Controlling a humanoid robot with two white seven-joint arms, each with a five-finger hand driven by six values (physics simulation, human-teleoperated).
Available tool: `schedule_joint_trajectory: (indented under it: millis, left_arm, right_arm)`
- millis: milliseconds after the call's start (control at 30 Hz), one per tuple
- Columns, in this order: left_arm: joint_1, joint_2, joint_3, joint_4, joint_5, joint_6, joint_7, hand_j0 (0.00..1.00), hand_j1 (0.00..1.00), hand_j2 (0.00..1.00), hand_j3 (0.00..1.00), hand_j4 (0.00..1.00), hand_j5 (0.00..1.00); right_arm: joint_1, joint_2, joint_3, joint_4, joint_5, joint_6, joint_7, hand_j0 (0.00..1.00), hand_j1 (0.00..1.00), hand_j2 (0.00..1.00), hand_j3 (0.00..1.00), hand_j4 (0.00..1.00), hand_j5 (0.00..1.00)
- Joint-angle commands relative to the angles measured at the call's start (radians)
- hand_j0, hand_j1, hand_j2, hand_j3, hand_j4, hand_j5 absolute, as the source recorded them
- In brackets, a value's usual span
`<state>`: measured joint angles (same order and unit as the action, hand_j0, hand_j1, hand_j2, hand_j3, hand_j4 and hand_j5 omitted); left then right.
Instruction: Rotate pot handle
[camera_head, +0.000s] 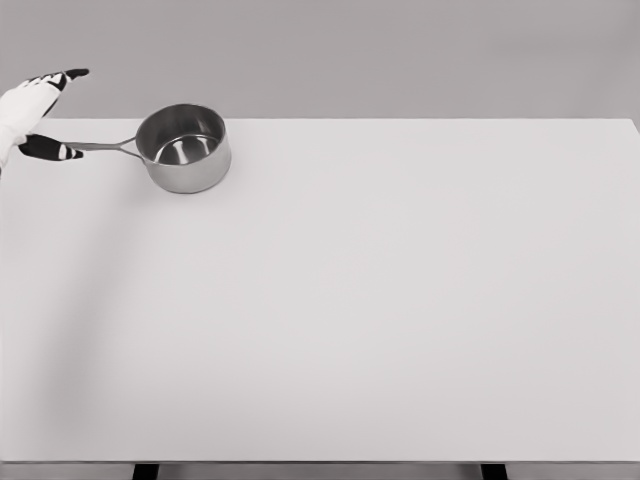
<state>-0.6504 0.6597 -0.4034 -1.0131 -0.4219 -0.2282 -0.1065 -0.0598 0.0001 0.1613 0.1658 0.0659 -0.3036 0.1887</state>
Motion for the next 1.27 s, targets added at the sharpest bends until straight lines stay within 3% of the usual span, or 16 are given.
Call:
schedule_joint_trajectory:
  millis: [0,267,367,500,567,633,700,767,1000,1067,1233]
  left_arm:
    - [0.000,0.005,0.005,0.002,0.002,-0.007,0.001,1.00,1.00,1.00,1.00,1.00,1.00]
    - [0.006,0.006,0.005,0.007,0.002,-0.007,0.001,1.00,1.00,1.00,1.00,1.00,1.00]
    - [0.008,0.029,0.009,-0.032,0.008,-0.043,-0.004,1.00,1.00,1.00,1.00,1.00,1.00]
    - [0.044,0.172,0.015,-0.220,0.158,-0.046,-0.007,1.00,1.00,1.00,1.00,1.00,1.00]
    - [0.095,0.224,0.015,-0.390,0.253,-0.045,-0.002,1.00,1.00,1.00,1.00,1.00,1.00]
    - [0.144,0.256,0.017,-0.554,0.276,-0.065,-0.002,1.00,1.00,1.00,1.00,1.00,1.00]
    - [0.201,0.274,0.017,-0.673,0.325,-0.200,-0.004,1.00,1.00,1.00,1.00,1.00,1.00]
    - [0.255,0.276,0.017,-0.751,0.325,-0.373,-0.007,1.00,1.00,1.00,1.00,1.00,1.00]
    - [0.362,0.276,0.002,-0.753,0.319,-0.383,-0.002,1.00,1.00,1.00,1.00,1.00,1.00]
    - [0.400,0.325,0.000,-0.753,0.316,-0.383,-0.001,1.00,1.00,1.00,1.00,1.00,1.00]
    - [0.417,0.367,0.000,-0.753,0.233,-0.383,-0.001,1.00,1.00,1.00,1.00,1.00,1.00]
  right_arm:
    - [0.000,0.000,0.000,0.000,0.000,0.000,0.000,1.00,1.00,1.00,1.00,1.00,1.00]
    - [0.000,0.000,0.000,0.000,0.000,0.000,0.000,1.00,1.00,1.00,1.00,1.00,1.00]
    - [0.000,0.000,0.000,0.000,0.000,0.000,0.000,1.00,1.00,1.00,1.00,1.00,1.00]
    - [0.000,0.000,0.000,0.000,0.000,0.000,0.000,1.00,1.00,1.00,1.00,1.00,1.00]
    - [0.000,0.000,0.000,0.000,0.000,0.000,0.000,1.00,1.00,1.00,1.00,1.00,1.00]
    - [0.000,0.000,0.000,0.000,0.000,0.000,0.000,1.00,1.00,1.00,1.00,1.00,1.00]
    - [0.000,0.000,0.000,0.000,0.000,0.000,0.000,1.00,1.00,1.00,1.00,1.00,1.00]
    - [0.000,0.000,0.000,0.000,0.000,0.000,0.000,1.00,1.00,1.00,1.00,1.00,1.00]
    - [0.000,0.000,0.000,0.000,0.000,0.000,0.001,1.00,1.00,1.00,1.00,1.00,1.00]
    - [0.000,0.000,0.000,0.000,0.000,0.000,0.000,1.00,1.00,1.00,1.00,1.00,1.00]
    - [0.000,0.000,0.000,0.000,0.000,0.000,0.000,1.00,1.00,1.00,1.00,1.00,1.00]
